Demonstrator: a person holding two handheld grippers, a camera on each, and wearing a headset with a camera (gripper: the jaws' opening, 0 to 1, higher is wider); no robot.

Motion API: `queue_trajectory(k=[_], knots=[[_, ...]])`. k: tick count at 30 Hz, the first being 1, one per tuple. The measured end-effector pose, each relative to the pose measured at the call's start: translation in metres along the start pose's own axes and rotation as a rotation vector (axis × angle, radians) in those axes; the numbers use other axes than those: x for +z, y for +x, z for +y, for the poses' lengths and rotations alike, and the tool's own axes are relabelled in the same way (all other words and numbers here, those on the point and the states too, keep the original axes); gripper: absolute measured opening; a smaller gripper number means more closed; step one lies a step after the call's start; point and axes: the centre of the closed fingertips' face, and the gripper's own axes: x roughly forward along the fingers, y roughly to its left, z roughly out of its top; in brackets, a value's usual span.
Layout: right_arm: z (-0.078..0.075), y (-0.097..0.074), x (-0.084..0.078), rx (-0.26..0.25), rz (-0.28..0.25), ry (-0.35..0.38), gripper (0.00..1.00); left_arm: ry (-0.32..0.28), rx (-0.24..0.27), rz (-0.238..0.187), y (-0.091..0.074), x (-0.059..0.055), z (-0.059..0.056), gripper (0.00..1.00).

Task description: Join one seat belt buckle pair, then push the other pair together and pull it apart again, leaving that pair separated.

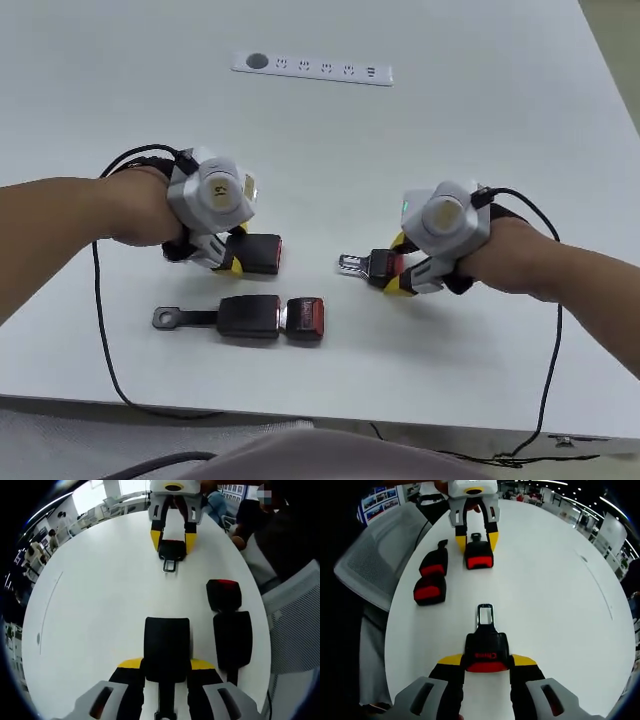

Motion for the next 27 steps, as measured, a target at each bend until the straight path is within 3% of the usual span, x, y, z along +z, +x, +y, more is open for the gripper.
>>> queue_trajectory(k=[7, 15, 23, 26, 27], knots=[[0.011, 0.017, 0.033, 0.005, -0.046, -0.012, 0.32, -0.002, 0.003, 0.009, 0.001, -0.001, 0.000, 0.33], [0.009, 0.031, 0.059, -0.005, -0.069, 0.009, 0.32, -0.009, 0.001, 0.016, 0.002, -0.003, 0.001, 0.33], [0.004, 0.035, 0.065, -0.027, -0.053, -0.013, 0.32, -0.011, -0.002, 0.022, 0.003, -0.003, 0.000, 0.33], [0.010, 0.032, 0.076, 0.008, -0.107, 0.025, 0.32, -0.009, 0.000, 0.016, 0.003, -0.003, -0.001, 0.33], [0.009, 0.032, 0.076, -0.005, -0.102, 0.004, 0.32, -0.009, 0.000, 0.015, 0.003, -0.003, -0.001, 0.33]])
